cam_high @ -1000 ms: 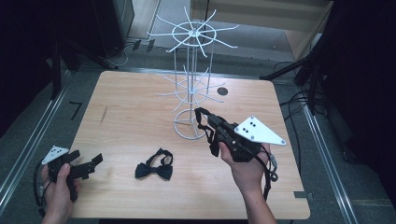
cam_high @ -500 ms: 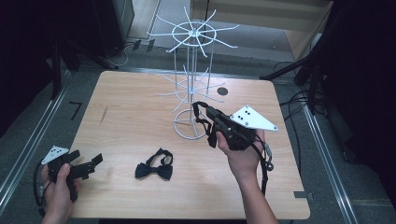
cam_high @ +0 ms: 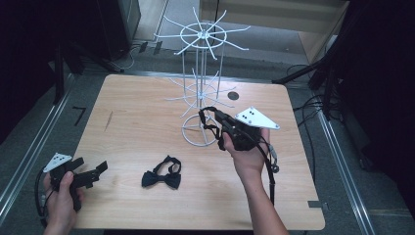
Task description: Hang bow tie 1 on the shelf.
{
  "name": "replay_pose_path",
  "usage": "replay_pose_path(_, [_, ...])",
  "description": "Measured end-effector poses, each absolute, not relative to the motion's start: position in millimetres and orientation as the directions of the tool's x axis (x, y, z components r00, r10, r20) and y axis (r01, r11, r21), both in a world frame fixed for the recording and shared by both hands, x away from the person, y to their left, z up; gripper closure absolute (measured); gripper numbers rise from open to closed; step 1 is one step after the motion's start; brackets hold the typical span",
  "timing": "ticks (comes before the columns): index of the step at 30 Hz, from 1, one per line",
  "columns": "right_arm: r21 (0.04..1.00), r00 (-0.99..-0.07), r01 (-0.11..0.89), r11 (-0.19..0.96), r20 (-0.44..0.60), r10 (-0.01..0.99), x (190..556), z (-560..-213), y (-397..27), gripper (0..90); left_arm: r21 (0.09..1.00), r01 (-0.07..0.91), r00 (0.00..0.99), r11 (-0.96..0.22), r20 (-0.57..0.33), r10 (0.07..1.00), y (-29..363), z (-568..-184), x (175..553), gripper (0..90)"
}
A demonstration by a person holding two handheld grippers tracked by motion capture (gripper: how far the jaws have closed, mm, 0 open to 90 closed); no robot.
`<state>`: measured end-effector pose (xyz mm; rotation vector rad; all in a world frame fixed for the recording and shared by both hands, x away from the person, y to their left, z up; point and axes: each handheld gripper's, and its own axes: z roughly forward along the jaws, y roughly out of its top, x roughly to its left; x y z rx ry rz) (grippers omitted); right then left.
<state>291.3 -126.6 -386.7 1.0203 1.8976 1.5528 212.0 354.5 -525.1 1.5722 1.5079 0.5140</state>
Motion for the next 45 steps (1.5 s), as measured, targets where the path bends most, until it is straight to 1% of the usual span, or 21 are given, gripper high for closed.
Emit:
replay_pose_path(6, [0.953,-0.58,0.292,0.081,0.109,0.808,302.9,-401.7,-122.3,90.0,0.804,0.584,0.179,0.116,-0.267,0.947,354.7,-525.1,212.1,0.0])
replay_pose_path(11, [0.946,-0.567,0.313,0.082,0.116,0.815,309.3,-412.3,-121.4,89.1,0.803,0.584,0.179,0.117,-0.268,0.947,355.2,-525.1,212.3,0.0])
replay_pose_path(14, [0.946,-0.568,0.314,0.08,0.12,0.814,309.8,-416.5,-121.9,80.5,0.803,0.584,0.18,0.116,-0.267,0.947,355.1,-525.0,212.2,0.0])
replay_pose_path(16, [0.947,-0.575,0.311,0.078,0.122,0.809,308.7,-418.9,-122.0,71.2,0.804,0.584,0.18,0.116,-0.268,0.946,355.2,-525.1,212.2,0.0])
replay_pose_path(17, [0.948,-0.573,0.308,0.085,0.113,0.812,307.1,-420.0,-122.0,64.9,0.803,0.584,0.18,0.116,-0.267,0.947,355.1,-525.0,212.2,0.0])
replay_pose_path(19, [0.948,-0.578,0.304,0.092,0.106,0.809,304.7,-421.8,-123.2,58.6,0.804,0.584,0.18,0.116,-0.267,0.947,355.1,-525.0,212.2,0.0])
replay_pose_path(21, [0.947,-0.578,0.306,0.099,0.102,0.809,302.9,-423.4,-124.9,53.8,0.804,0.583,0.18,0.116,-0.266,0.947,354.9,-525.1,212.2,0.0])
replay_pose_path(22, [0.947,-0.578,0.306,0.099,0.102,0.809,302.9,-423.4,-124.9,53.8,0.804,0.583,0.18,0.116,-0.266,0.947,354.9,-525.1,212.2,0.0])
replay_pose_path(23, [0.944,-0.578,0.314,0.103,0.104,0.809,299.8,-425.7,-127.3,50.1,0.805,0.582,0.179,0.115,-0.265,0.947,354.7,-525.0,212.1,0.0])
replay_pose_path(27, [0.938,-0.587,0.327,0.113,0.109,0.802,292.9,-432.0,-129.8,46.9,0.805,0.583,0.181,0.112,-0.263,0.948,354.5,-525.0,211.7,0.0])
replay_pose_path(32, [0.928,-0.598,0.349,0.128,0.115,0.793,282.9,-444.6,-130.2,44.9,0.803,0.584,0.177,0.118,-0.268,0.947,354.8,-525.1,211.8,0.0])
replay_pose_path(45, [0.908,-0.582,0.4,0.122,0.149,0.799,266.3,-472.3,-137.0,43.5,0.805,0.581,0.176,0.123,-0.272,0.946,354.7,-525.2,211.0,0.0])
